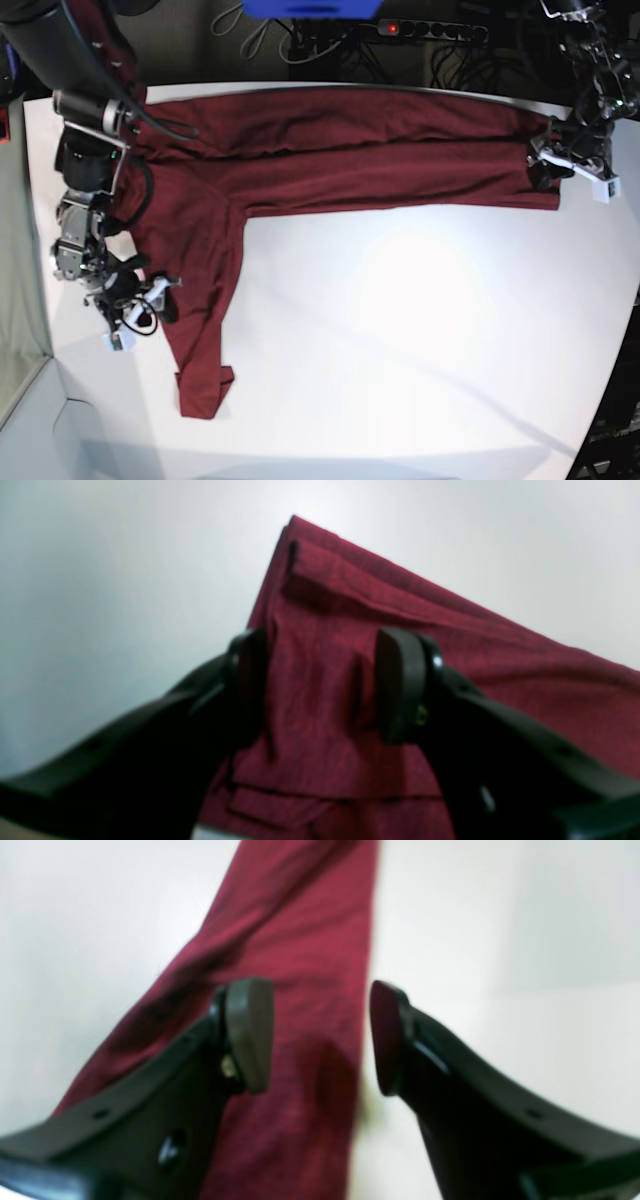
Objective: Layout the t-shirt on the table in an organized manner, then fold the t-shirt properly
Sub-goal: 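Release the hem and move the right gripper to the hanging sleeve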
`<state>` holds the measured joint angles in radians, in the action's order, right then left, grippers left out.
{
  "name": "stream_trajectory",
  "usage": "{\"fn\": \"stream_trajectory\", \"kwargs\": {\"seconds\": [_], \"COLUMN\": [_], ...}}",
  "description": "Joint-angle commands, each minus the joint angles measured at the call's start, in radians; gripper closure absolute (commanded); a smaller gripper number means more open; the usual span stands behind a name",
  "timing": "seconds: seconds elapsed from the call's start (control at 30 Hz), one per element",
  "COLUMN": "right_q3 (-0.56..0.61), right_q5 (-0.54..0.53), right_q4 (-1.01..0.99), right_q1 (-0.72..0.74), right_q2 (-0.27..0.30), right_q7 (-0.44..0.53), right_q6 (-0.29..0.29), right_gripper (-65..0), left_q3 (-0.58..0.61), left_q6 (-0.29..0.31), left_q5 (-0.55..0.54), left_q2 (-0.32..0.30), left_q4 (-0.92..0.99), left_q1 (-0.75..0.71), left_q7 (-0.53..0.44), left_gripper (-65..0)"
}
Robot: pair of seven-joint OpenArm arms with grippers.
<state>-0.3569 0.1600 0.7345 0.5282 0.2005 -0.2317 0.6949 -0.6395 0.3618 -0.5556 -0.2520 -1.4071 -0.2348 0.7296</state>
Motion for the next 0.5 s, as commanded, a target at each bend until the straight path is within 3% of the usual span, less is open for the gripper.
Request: {"fn": "stream_trajectory", "kwargs": {"seconds": [0.0, 0.1, 0.2, 0.37, 0.47], "right_q3": [-0.009, -0.023, -0.021, 0.017, 0.022], "right_q5": [-0.017, -0.017, -0.017, -0.015, -0.015], "right_q4": [0.021, 0.021, 0.020, 0.013, 0.003], "right_q1": [0.036, 0.037, 0.027, -0.007, -0.024], "right_q2": [0.007, 0.004, 0.004, -0.014, -0.016], "right_q7": [0.027, 0.027, 0.027, 0.030, 0.032], "right_q6": [0.003, 0.003, -0.054, -0.062, -0.116], "right_gripper": [-31.6, -31.7, -31.8, -31.8, -31.8], "left_q3": [-0.001, 0.000, 0.000, 0.000, 0.000], "left_q6": [-0.008, -0.008, -0.008, -0.008, -0.008], "left_q5": [0.004, 0.004, 0.004, 0.004, 0.004], "left_q2": [-0.011, -0.011, -0.011, -0.011, -0.011], "left_q4": [-0.004, -0.004, -0.004, -0.004, -0.004], "left_q1": [-0.004, -0.004, -0.004, -0.004, -0.004], "left_q7": [0.020, 0.020, 0.020, 0.020, 0.020], "left_gripper": [-33.1, -33.1, -33.1, -33.1, -33.1]}}
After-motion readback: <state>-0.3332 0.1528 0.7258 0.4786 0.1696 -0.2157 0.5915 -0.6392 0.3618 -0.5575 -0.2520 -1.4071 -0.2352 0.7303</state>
